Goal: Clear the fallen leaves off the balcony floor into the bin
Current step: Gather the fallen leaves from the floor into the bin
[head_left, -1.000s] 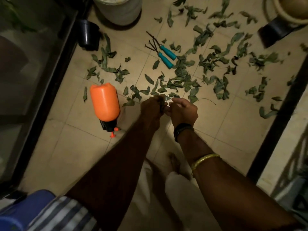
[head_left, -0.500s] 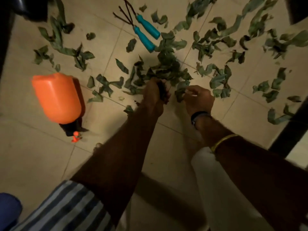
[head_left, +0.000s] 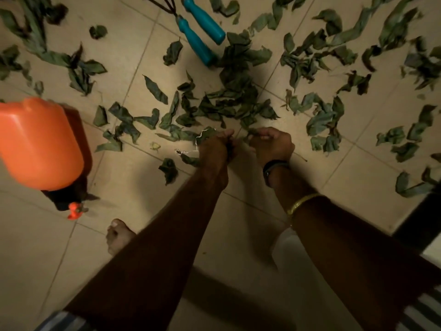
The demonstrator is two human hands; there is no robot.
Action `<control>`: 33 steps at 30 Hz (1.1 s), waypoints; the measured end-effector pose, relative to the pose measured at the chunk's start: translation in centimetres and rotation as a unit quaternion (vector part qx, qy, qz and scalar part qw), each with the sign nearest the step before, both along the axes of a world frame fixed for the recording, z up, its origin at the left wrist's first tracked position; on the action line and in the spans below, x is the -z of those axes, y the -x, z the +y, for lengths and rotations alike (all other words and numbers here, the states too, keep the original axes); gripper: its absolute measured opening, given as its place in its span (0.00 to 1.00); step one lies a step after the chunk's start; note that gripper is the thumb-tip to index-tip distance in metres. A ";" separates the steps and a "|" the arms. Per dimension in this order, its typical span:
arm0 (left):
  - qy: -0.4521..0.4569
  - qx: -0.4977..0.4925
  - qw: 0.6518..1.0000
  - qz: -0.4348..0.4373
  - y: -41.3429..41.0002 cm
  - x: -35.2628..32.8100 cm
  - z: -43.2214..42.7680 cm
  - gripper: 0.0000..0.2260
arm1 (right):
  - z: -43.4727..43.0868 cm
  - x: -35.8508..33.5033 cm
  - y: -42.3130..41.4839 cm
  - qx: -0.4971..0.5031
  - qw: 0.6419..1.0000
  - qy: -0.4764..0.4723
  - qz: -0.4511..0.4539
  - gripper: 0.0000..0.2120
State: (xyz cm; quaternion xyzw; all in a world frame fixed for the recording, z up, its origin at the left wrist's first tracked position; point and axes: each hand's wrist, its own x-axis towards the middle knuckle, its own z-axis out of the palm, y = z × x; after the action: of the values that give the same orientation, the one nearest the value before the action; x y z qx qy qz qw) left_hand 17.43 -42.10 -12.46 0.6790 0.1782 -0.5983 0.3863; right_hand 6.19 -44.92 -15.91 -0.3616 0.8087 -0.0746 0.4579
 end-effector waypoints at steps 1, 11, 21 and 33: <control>-0.006 0.000 1.000 -0.002 0.0 -0.6 -0.7 0.06 | 0.2 -1.1 -0.5 0.029 0.999 0.015 -0.042 0.08; 0.020 0.069 0.997 -0.035 -0.6 -2.4 -4.2 0.12 | -1.9 -5.0 -2.3 -0.093 0.985 0.049 -0.139 0.10; 0.026 -0.002 0.998 -0.057 -0.8 1.1 -2.5 0.12 | -5.3 1.8 -0.4 -0.427 0.883 0.077 0.178 0.14; 0.007 0.089 0.992 -0.087 -1.9 -1.6 -2.6 0.11 | -1.1 -5.8 -1.8 -0.196 0.971 0.140 0.007 0.06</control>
State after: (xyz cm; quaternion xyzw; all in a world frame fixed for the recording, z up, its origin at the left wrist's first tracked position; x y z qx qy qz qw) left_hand 19.33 -44.67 -10.87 0.7390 0.0784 -0.5701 0.3504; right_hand 8.01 -46.03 -10.06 -0.5739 0.7068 -0.0930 0.4029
